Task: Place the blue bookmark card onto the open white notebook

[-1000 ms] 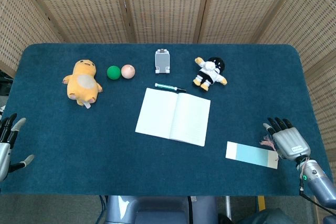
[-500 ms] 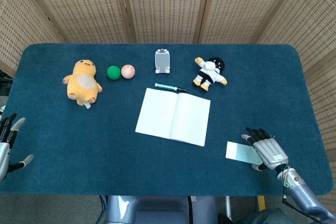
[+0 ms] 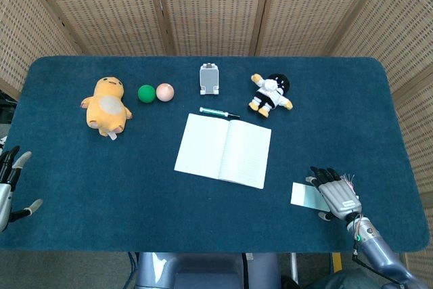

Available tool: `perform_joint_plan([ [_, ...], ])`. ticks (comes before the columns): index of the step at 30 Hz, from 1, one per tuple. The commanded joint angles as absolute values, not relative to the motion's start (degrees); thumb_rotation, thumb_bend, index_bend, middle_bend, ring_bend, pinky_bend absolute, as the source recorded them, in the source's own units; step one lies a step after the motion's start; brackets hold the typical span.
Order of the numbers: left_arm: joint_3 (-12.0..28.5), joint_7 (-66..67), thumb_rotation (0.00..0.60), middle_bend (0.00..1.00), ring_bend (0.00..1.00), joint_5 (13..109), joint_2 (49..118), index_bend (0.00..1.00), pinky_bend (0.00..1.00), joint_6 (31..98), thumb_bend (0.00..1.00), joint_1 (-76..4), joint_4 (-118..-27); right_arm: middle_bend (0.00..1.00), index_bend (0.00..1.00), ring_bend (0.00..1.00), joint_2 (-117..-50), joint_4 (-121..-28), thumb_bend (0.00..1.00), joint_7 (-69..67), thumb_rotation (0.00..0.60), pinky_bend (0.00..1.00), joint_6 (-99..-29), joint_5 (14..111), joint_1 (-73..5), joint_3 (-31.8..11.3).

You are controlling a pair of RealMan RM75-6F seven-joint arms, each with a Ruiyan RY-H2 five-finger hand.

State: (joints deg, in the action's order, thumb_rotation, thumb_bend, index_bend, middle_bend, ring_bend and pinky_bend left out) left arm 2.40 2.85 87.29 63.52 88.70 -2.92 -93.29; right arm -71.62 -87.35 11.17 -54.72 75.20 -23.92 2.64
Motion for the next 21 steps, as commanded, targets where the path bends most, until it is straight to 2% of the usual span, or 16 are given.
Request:
perform_joint_plan([
  [1,2.30,2.96,0.600,0.00,0.00,87.37,63.54,0.00,0.00,88.52,0.00,-2.98,-93.33,0.00,0.17,0.00,-72.89,-86.15,0.00,11.37,0.600,0.03,-54.22,73.90,-23.42,2.58],
  [21,2.31,3.17,0.600,0.00,0.00,87.29,63.63,0.00,0.00,88.49,0.00,-2.99,-93.40,0.00,0.23,0.00,-72.98,-84.72,0.00,9.60,0.600,0.03,-52.98,73.88,-23.51,1.94],
])
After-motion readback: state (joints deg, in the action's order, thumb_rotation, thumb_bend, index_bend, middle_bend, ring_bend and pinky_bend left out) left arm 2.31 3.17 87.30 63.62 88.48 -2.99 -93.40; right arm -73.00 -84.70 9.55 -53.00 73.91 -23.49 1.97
